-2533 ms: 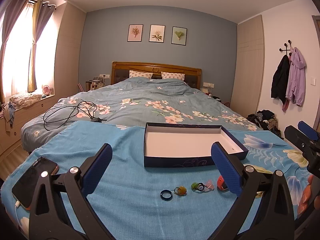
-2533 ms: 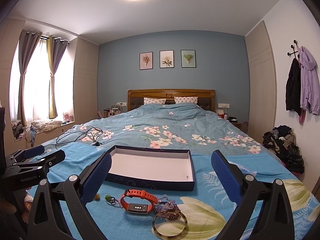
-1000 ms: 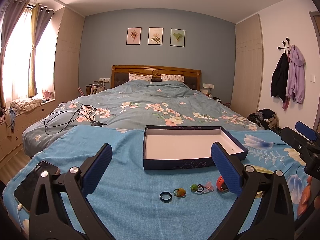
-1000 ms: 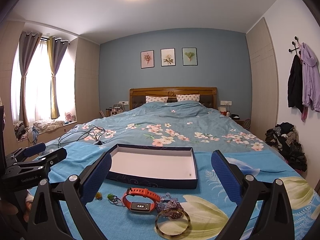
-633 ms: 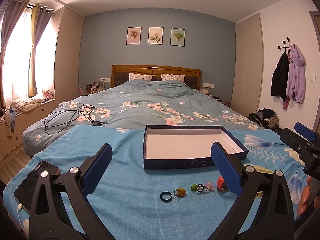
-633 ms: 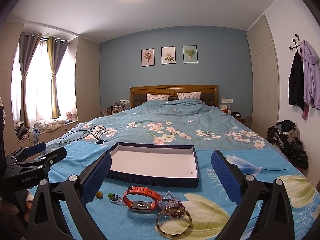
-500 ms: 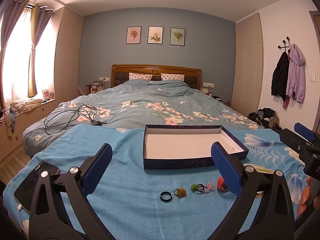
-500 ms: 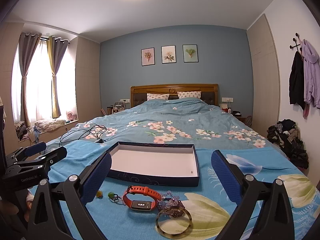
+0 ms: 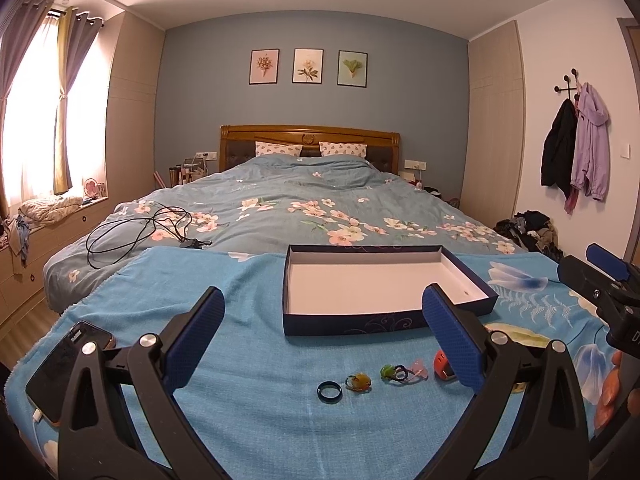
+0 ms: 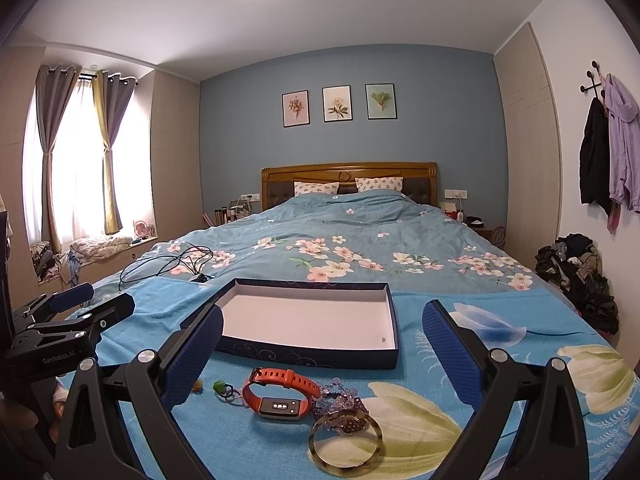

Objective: Organize jewelry
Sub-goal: 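Grasp the orange watch band with the left tool while the right tool grasps the tortoiseshell bangle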

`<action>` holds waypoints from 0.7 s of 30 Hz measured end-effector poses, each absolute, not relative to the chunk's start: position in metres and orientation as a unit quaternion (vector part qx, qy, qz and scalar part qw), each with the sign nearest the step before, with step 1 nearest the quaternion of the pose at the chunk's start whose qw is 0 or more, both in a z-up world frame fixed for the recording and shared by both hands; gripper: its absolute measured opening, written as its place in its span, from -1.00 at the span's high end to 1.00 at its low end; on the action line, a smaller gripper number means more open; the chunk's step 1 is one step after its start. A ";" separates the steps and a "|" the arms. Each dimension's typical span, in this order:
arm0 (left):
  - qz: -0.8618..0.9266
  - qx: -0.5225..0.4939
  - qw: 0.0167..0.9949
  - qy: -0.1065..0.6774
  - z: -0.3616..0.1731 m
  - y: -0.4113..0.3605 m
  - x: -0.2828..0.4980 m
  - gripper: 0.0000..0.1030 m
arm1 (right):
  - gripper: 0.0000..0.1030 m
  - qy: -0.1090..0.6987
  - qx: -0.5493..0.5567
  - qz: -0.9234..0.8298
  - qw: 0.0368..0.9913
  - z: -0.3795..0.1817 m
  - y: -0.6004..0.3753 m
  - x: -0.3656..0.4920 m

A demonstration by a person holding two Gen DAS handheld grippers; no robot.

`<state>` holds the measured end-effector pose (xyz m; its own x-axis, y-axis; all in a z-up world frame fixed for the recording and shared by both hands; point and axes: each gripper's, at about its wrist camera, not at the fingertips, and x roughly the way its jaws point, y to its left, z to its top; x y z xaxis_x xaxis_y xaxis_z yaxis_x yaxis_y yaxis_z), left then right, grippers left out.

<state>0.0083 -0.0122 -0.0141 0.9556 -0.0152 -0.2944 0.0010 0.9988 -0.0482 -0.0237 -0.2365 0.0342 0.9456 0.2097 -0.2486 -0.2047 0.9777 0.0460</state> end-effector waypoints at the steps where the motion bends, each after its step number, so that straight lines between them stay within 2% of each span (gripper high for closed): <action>1: -0.006 -0.023 0.988 0.152 -0.015 -0.014 0.010 -0.89 | -0.87 0.132 0.010 0.109 0.985 0.033 -0.238 -0.022; 7: -0.052 0.000 0.978 0.203 -0.029 -0.032 0.032 -0.89 | -0.87 0.220 0.007 0.105 0.970 0.012 -0.255 0.000; 10: -0.081 0.024 0.967 0.240 -0.039 -0.048 0.047 -0.89 | -0.77 0.265 0.011 0.103 0.959 -0.004 -0.267 0.008; 14: -0.117 0.044 0.953 0.276 -0.052 -0.068 0.063 -0.87 | -0.45 0.320 0.021 0.113 0.941 -0.022 -0.278 0.017; 16: -0.127 0.057 0.949 0.284 -0.058 -0.078 0.069 -0.79 | -0.39 0.345 0.022 0.124 0.930 -0.030 -0.280 0.022; 21: -0.158 0.070 0.932 0.319 -0.070 -0.095 0.089 -0.42 | 0.07 0.387 0.029 0.147 0.910 -0.046 -0.280 0.031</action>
